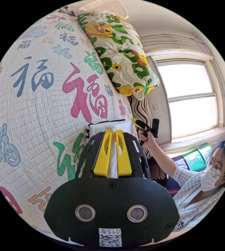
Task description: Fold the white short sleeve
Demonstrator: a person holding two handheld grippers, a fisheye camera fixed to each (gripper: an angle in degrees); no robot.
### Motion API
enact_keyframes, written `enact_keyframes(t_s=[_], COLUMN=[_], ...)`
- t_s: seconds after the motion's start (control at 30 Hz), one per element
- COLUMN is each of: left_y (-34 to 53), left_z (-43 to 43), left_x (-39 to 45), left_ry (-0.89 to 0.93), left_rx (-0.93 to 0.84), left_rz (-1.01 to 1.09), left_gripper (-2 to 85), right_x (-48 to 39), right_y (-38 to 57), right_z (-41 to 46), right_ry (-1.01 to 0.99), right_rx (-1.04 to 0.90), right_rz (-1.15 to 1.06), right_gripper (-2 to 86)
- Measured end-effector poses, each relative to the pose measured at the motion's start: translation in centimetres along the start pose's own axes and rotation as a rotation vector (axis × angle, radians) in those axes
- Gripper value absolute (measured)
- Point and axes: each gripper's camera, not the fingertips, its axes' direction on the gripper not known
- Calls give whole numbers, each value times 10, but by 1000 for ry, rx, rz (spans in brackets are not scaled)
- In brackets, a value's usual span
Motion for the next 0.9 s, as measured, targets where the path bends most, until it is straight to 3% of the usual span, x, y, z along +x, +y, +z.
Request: enact_keyframes(t_s=[0.13, 0.33, 0.53, 0.67, 0.77, 0.9], left_y=[7, 64, 186, 217, 216, 208], left_z=[2, -40, -9, 11, 24, 2], left_x=[4, 52, 110, 116, 131, 146], left_ry=[-17, -74, -92, -87, -128, -115], left_rx=[24, 84, -102, -89, -136, -149], left_rz=[-17, 42, 11, -93, -90, -94], left_gripper=[22, 64, 106, 122, 108, 18], right_x=[2, -13, -56, -12, 14, 19], right_y=[-16, 23, 119, 147, 153, 152], right_z=[16, -44, -31, -13, 4, 28], right_ry=[61, 8, 89, 75, 25, -24], right_rx=[-39, 55, -228, -277, -307, -347], right_rz=[0, -93, -214, -9, 68, 41], right_gripper=[10, 65, 102, 115, 106, 59])
